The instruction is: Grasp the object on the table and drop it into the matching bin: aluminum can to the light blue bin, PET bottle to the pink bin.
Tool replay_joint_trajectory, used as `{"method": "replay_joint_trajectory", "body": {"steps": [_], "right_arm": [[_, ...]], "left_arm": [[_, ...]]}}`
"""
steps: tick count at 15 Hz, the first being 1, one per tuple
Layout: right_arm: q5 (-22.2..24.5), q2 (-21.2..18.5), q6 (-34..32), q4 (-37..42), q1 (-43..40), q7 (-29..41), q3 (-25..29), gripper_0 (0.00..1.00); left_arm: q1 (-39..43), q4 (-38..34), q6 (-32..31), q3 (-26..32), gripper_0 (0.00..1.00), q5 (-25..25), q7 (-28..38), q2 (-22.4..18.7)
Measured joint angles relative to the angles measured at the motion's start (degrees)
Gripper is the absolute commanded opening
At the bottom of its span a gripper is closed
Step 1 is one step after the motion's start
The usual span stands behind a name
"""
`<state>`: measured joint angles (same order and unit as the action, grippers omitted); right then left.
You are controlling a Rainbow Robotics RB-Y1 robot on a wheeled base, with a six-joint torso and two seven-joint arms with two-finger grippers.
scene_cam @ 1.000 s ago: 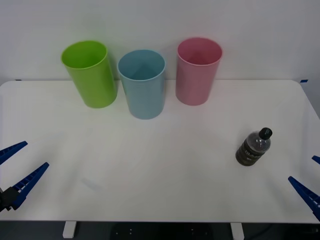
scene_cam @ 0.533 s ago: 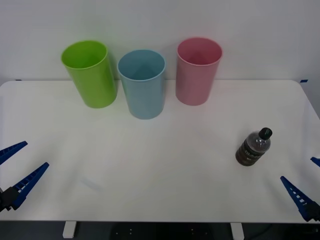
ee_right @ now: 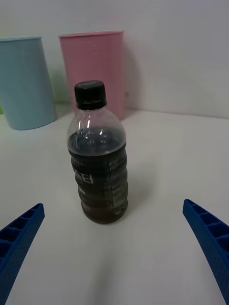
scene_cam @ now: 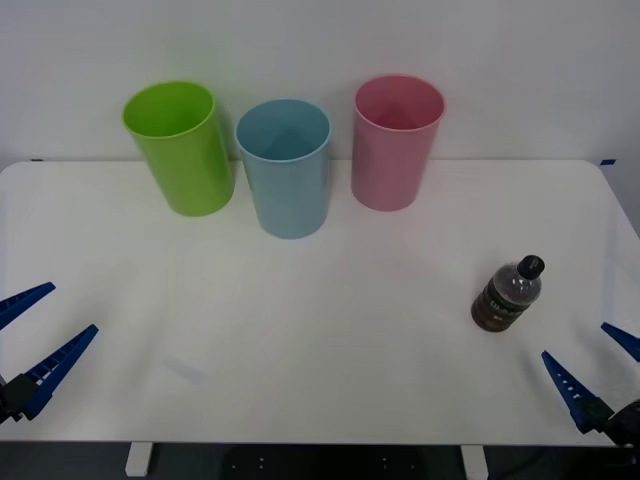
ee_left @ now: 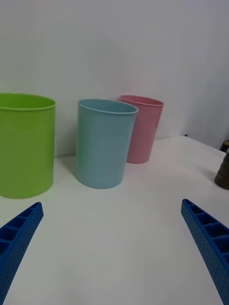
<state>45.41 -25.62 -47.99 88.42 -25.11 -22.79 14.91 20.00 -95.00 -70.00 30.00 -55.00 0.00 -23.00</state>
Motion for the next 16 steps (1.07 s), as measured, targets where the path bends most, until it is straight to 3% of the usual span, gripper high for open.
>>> {"method": "replay_joint_trajectory", "body": {"steps": [8, 16], "right_arm": [[4.7, 3.9, 4.9, -2.1, 5.1, -2.4, -2.5, 1.0], [4.9, 4.2, 11.9, -2.1, 8.3, -4.5, -8.1, 1.0]], "left_arm": [[0.0, 0.0, 0.0, 0.0, 1.0, 0.0, 0.0, 0.0], [0.0, 0.0, 0.0, 0.0, 1.0, 0.0, 0.0, 0.0]]}}
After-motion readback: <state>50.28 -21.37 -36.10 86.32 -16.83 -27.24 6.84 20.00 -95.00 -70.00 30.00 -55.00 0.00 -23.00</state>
